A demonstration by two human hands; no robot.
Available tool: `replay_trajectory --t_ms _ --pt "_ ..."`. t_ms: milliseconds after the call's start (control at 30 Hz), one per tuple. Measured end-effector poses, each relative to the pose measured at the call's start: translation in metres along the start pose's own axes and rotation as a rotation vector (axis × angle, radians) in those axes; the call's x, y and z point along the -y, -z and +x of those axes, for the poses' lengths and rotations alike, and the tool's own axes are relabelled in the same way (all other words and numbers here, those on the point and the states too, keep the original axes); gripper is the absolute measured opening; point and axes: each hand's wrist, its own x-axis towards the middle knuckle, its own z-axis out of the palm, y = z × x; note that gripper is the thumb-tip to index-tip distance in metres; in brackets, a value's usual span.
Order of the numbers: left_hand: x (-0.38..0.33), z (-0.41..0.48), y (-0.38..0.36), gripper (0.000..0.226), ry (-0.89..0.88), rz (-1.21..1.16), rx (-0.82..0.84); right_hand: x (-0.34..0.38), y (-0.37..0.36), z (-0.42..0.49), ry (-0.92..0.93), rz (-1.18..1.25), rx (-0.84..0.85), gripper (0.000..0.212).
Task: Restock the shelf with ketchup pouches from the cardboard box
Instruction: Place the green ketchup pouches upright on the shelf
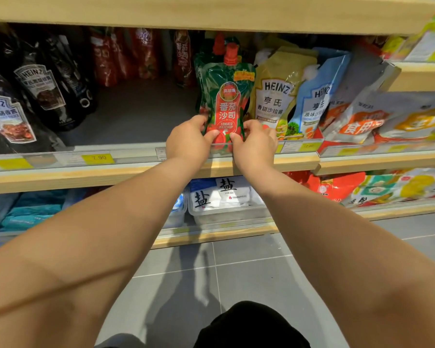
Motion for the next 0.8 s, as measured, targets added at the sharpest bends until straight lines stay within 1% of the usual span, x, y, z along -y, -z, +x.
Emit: replay_trajectory --t_ms 67,133,200,267,367,467,700,800 --pt "0.003 -0.001 0.002 0.044 -0.005 -0.038 0.064 0.002 0.001 -0.007 0.013 0.001 -0.025 0.038" --pt "0.008 -0.007 0.009 0.052 -0.031 -0.087 0.105 0.006 0.003 -0.018 0.031 0.007 -0.056 0.043" --pt "0.015 -0.018 0.018 0.055 -0.078 -0.125 0.085 0.011 0.004 -0.032 0.064 0.031 -0.090 0.043" --pt "0.026 -0.034 0.032 0.052 -0.117 -0.141 0.039 0.019 0.005 -0.052 0.116 0.064 -0.079 0.039" --pt "0.048 -0.060 0.056 0.041 -0.128 -0.140 0.000 0.035 0.001 -0.087 0.173 0.111 0.009 0.035" --pt "0.076 -0.089 0.083 0.036 -0.065 -0.191 0.010 0.056 -0.009 -0.124 0.157 0.138 0.110 0.037" --pt "0.172 -0.157 0.151 0.041 0.080 -0.155 0.091 0.111 -0.062 -0.213 0.127 0.099 0.357 0.038" --pt "0.222 -0.187 0.186 0.042 0.152 -0.130 0.113 0.136 -0.090 -0.259 0.162 0.109 0.426 0.037"
